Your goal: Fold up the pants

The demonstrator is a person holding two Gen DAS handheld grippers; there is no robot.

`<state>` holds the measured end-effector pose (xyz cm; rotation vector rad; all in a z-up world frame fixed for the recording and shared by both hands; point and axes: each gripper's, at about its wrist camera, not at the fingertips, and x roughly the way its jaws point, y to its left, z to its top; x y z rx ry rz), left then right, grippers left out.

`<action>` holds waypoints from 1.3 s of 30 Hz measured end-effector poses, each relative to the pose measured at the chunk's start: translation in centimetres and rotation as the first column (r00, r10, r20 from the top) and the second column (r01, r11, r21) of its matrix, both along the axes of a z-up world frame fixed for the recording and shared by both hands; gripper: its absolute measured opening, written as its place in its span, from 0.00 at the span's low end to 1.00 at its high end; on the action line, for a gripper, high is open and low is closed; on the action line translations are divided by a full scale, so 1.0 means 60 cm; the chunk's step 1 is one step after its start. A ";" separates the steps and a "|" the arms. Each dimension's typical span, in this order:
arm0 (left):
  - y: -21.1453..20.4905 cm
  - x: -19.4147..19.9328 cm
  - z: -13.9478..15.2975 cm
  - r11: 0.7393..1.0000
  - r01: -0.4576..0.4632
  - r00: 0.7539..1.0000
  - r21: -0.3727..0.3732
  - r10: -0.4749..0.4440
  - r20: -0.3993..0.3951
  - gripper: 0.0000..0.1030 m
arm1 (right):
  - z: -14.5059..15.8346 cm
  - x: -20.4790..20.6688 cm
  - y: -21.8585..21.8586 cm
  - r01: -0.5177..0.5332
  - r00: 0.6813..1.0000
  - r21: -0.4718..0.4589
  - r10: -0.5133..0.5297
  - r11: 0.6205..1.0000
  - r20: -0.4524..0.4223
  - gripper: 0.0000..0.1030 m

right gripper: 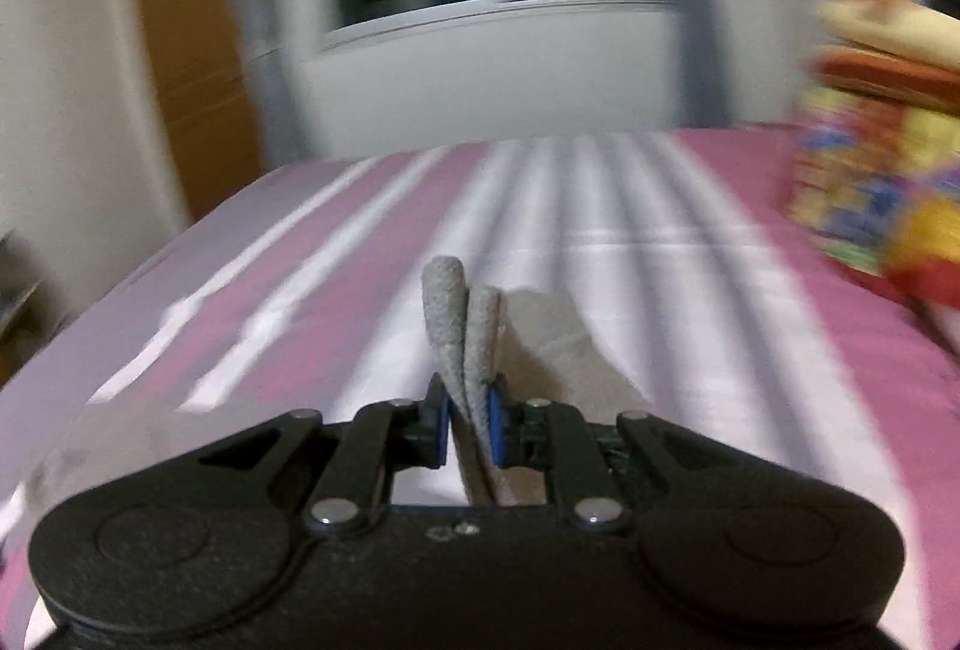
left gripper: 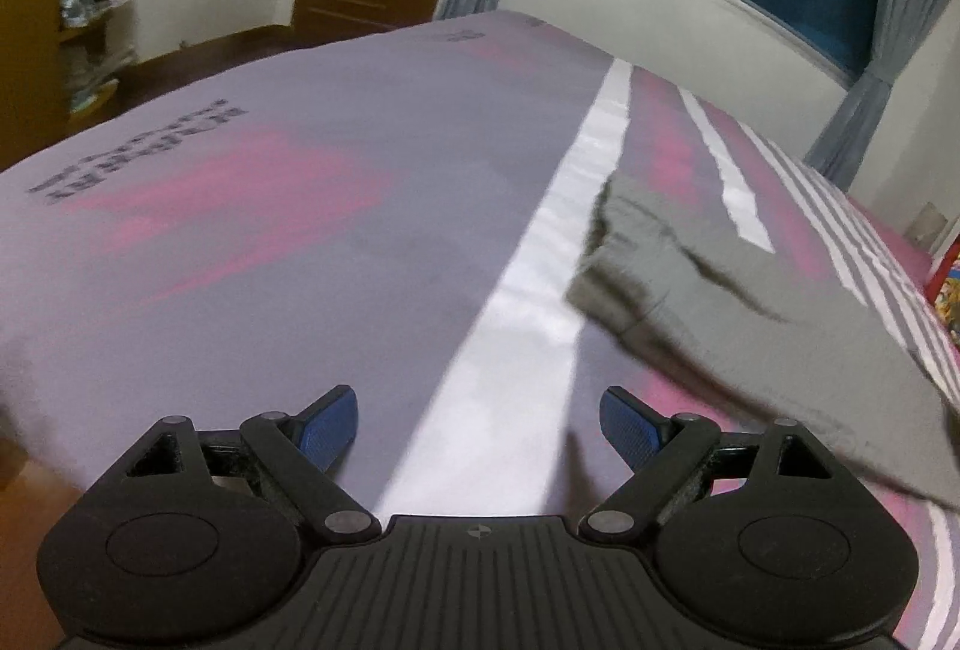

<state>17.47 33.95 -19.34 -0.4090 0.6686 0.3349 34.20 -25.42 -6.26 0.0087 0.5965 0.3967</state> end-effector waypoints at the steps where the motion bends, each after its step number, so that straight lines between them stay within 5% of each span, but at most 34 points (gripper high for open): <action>1: 0.004 -0.014 -0.002 1.000 -0.002 1.000 0.001 0.002 -0.002 0.85 | -0.016 -0.006 0.037 -0.071 0.997 -0.032 0.071 0.997 -0.002 0.11; 7: 0.015 -0.055 -0.017 1.000 -0.014 1.000 0.003 0.014 -0.024 0.85 | -0.118 -0.080 0.164 -0.364 0.928 -0.295 0.372 0.883 -0.032 0.12; 14: 0.004 -0.050 -0.028 1.000 0.002 1.000 -0.002 -0.002 -0.031 0.85 | -0.143 -0.134 0.180 -0.439 0.883 -0.410 0.469 0.799 -0.030 0.12; 19: -0.026 -0.037 -0.017 0.999 0.037 0.999 -0.003 -0.037 -0.018 0.85 | -0.168 -0.158 0.202 -0.507 0.850 -0.430 0.515 0.747 -0.108 0.17; 22: -0.050 -0.025 -0.002 0.998 0.069 0.998 -0.011 -0.069 0.003 0.85 | -0.166 -0.164 0.209 -0.523 0.849 -0.373 0.506 0.766 -0.152 0.26; 24: -0.070 -0.009 0.008 0.995 0.098 0.995 -0.024 -0.098 0.020 0.85 | -0.141 -0.175 0.185 -0.525 0.849 -0.272 0.517 0.807 -0.106 0.22; 27: -0.114 0.030 0.022 0.983 0.173 0.984 -0.066 -0.169 0.054 0.85 | -0.114 -0.178 0.125 -0.412 0.911 -0.151 0.409 0.899 -0.051 0.16; 29: -0.158 0.068 0.030 0.960 0.252 0.966 -0.120 -0.242 0.091 0.85 | -0.101 -0.183 0.069 -0.307 0.952 -0.076 0.306 0.949 -0.017 0.15; 32: -0.240 0.134 0.034 0.878 0.401 0.914 -0.261 -0.363 0.182 0.85 | -0.097 -0.190 -0.014 -0.103 0.995 -0.024 0.103 0.994 0.012 0.16; 34: -0.296 0.184 0.021 0.792 0.473 0.881 -0.385 -0.422 0.214 0.77 | -0.107 -0.189 -0.063 0.026 0.999 0.003 -0.026 1.000 -0.030 0.16; 36: -0.345 0.236 -0.005 0.695 0.511 0.855 -0.505 -0.474 0.211 0.53 | -0.119 -0.186 -0.098 0.133 0.989 0.015 -0.131 0.991 -0.071 0.16; 38: -0.380 0.269 -0.028 0.654 0.505 0.846 -0.563 -0.505 0.172 0.53 | -0.128 -0.185 -0.127 0.193 0.976 0.063 -0.185 0.979 -0.112 0.17; 39: -0.395 0.283 -0.039 0.661 0.491 0.846 -0.567 -0.517 0.130 0.53 | -0.134 -0.185 -0.136 0.209 0.972 0.085 -0.198 0.974 -0.126 0.17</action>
